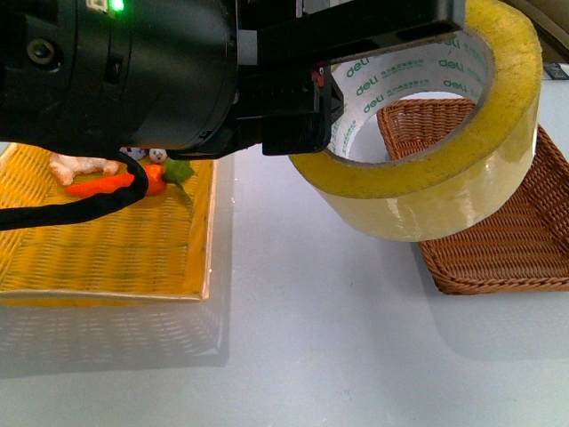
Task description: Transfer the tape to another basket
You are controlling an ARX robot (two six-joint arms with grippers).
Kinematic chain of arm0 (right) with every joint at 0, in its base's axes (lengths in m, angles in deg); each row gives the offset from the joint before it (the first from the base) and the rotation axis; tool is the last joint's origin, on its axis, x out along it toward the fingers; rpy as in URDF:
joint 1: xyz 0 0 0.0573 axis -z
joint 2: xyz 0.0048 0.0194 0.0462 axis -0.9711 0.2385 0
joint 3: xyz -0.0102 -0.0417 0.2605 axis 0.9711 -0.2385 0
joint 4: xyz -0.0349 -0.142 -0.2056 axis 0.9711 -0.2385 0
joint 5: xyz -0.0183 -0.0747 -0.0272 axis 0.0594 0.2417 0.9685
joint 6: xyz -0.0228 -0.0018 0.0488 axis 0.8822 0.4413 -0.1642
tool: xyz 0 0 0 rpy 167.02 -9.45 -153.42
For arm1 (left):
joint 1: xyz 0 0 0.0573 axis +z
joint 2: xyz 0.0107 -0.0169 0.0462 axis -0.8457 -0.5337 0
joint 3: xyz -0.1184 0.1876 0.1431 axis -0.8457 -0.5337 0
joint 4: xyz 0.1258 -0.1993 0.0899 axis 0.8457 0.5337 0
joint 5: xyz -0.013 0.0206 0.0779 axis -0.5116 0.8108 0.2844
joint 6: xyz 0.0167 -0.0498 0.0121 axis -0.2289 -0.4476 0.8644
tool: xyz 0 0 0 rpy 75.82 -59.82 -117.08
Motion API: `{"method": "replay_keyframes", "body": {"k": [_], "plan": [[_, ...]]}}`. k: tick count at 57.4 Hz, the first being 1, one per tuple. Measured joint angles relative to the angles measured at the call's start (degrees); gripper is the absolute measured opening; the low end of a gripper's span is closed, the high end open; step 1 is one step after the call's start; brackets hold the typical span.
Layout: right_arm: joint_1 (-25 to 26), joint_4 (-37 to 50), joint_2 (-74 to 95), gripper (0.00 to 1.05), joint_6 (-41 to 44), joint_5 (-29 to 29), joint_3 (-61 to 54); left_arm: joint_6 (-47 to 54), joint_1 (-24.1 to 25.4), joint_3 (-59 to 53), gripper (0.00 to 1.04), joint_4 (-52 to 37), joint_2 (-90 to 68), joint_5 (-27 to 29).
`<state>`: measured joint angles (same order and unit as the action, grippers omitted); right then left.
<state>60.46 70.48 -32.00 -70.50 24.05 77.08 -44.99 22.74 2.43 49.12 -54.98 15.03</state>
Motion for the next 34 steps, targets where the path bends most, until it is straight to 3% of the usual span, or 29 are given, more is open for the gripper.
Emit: {"method": "replay_keyframes", "body": {"k": [16,25,34], "plan": [[-2.0,11.2,13.3,0.96,-4.5,-0.3,-0.6,0.0,0.0,-0.2,0.15,-0.4,0.0,-1.3],[-3.3,12.3,15.4,0.95,-5.1,0.7,-0.3,0.0,0.0,-0.4,0.15,-0.6,0.0,-1.5],[-4.2,12.7,15.8,0.73,-5.1,1.4,0.2,0.0,0.0,-0.5,0.15,-0.9,0.0,-1.6]]}}
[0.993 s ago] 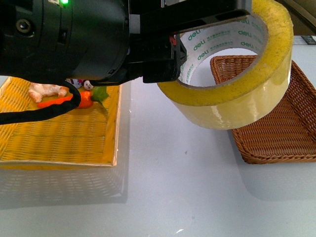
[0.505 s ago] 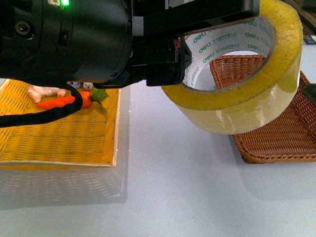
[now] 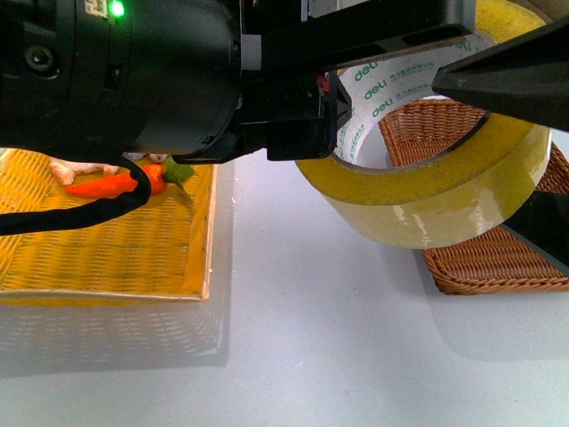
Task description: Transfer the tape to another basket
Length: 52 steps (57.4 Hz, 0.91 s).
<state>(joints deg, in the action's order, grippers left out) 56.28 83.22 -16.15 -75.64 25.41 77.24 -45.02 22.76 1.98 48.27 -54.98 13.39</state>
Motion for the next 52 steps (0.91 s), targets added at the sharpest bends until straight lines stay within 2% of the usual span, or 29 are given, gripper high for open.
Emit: {"method": "replay_keyframes", "body": {"k": [2,8,21,33,37,43,52], "plan": [[-0.2,0.1,0.1,0.64,0.0,0.0,0.1,0.0,0.0,-0.1,0.15,-0.1,0.0,-0.1],[-0.3,0.7,0.4,0.49,0.0,0.2,0.1,-0.1,0.1,-0.3,0.15,-0.3,0.0,-0.3],[-0.3,1.2,0.6,0.47,-0.2,0.2,0.1,-0.6,0.3,-0.5,0.15,-0.7,0.0,-0.6],[-0.3,1.3,0.7,0.47,-0.9,0.6,0.1,-1.2,0.4,-0.7,0.44,-1.0,1.0,-1.3],[-0.1,1.3,0.7,0.47,-1.1,0.6,0.1,-1.5,0.5,-0.8,0.58,-1.0,2.3,-1.3],[0.8,1.3,0.7,0.47,-1.2,0.6,0.1,-1.5,0.9,-1.0,0.76,-1.0,4.1,-1.2],[3.4,1.2,0.6,0.47,-1.4,0.1,0.1,-0.9,1.9,-1.9,0.96,-0.5,7.7,0.1]]}}
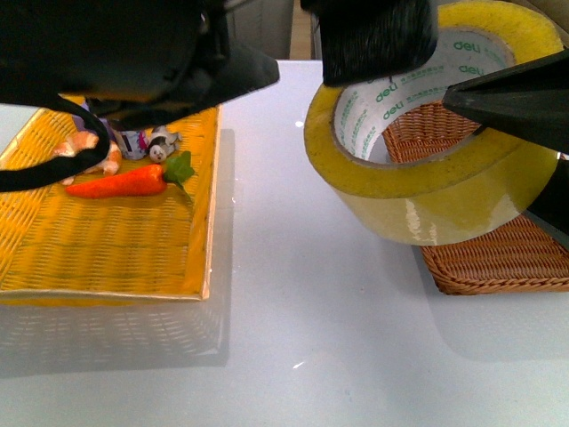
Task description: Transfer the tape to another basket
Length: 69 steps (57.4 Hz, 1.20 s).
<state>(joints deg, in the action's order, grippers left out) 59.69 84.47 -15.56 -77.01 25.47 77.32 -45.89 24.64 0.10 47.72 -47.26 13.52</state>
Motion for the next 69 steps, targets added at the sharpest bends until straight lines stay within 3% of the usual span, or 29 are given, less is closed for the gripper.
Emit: {"method": "replay_keyframes", "body": {"k": [15,27,29,31,36,39,59,69], "plan": [[6.7,-0.4,-1.1,0.47,-0.1,-1.9,-0.6,0.1,4.8,-3.7,0.96,-0.5,9.1,-0.7],[9.4,-0.1,-0.9,0.47,-0.1,-2.6,-0.7,-1.3,7.5,-5.4,0.96,-1.2,13.2,-1.4],[9.7,0.3,-0.7,0.47,-0.1,-2.9,-0.7,0.5,6.9,-6.1,0.94,-3.2,13.0,2.4],[10.3,1.3,0.0,0.47,-0.1,-3.2,-0.7,4.8,5.8,-8.5,0.87,-9.9,13.1,13.3],[11.6,3.7,2.0,0.47,-0.1,-4.0,-0.7,14.4,6.4,-14.3,0.73,-19.0,15.2,29.7],[13.4,6.0,5.2,0.47,0.0,-4.3,-0.2,19.5,9.1,-18.2,0.6,-20.5,18.7,34.6],[20.9,18.3,31.0,0.47,0.9,-3.7,11.3,24.5,18.9,-29.7,0.01,-18.9,31.8,25.6],[21.9,21.7,43.4,0.47,-1.2,-2.0,18.3,24.8,22.5,-33.0,0.02,-16.3,37.6,22.2]]}}
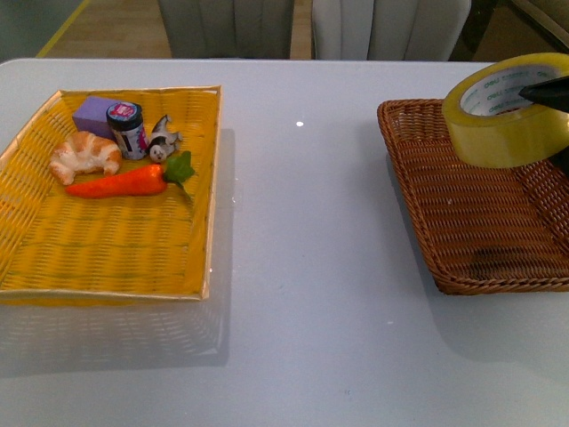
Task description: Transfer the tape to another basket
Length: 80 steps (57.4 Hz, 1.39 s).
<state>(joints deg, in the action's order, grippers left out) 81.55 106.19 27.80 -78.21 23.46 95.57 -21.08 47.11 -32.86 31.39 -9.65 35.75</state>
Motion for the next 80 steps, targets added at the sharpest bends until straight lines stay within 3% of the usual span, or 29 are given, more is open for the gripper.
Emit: {"method": "replay_keyframes", "body": {"k": [17,19,24,48,52,61,65,80], "plan": [[-0.1,-0.3,17.3,0.47,-1.3,4.4,12.1,0.0,4.5,-3.5,0.02,5.8,9.3,-4.4],[0.0,-0.7,19.1,0.47,-1.5,5.0,13.7,0.2,7.1,-3.8,0.02,7.1,11.0,-8.5],[0.0,-1.6,21.4,0.47,-1.6,5.4,16.5,0.2,9.9,-4.5,0.02,8.9,13.4,-9.5],[-0.6,-6.3,28.1,0.47,-1.4,7.5,25.2,0.2,10.4,-6.3,0.02,14.9,22.5,-10.1],[-0.6,-6.5,28.1,0.57,-1.3,7.8,25.4,0.2,10.4,-6.3,0.02,16.3,23.8,-10.1],[0.0,-5.5,28.0,0.89,-1.3,7.7,23.1,0.2,10.4,-6.3,0.02,19.8,27.3,-10.1],[0.5,-5.1,27.3,0.97,-1.3,7.4,21.7,0.2,10.4,-6.3,0.02,20.9,28.4,-10.1],[3.6,-2.1,17.3,0.96,-0.4,4.7,13.5,0.2,10.4,-6.3,0.02,24.5,32.1,-10.1]]}}
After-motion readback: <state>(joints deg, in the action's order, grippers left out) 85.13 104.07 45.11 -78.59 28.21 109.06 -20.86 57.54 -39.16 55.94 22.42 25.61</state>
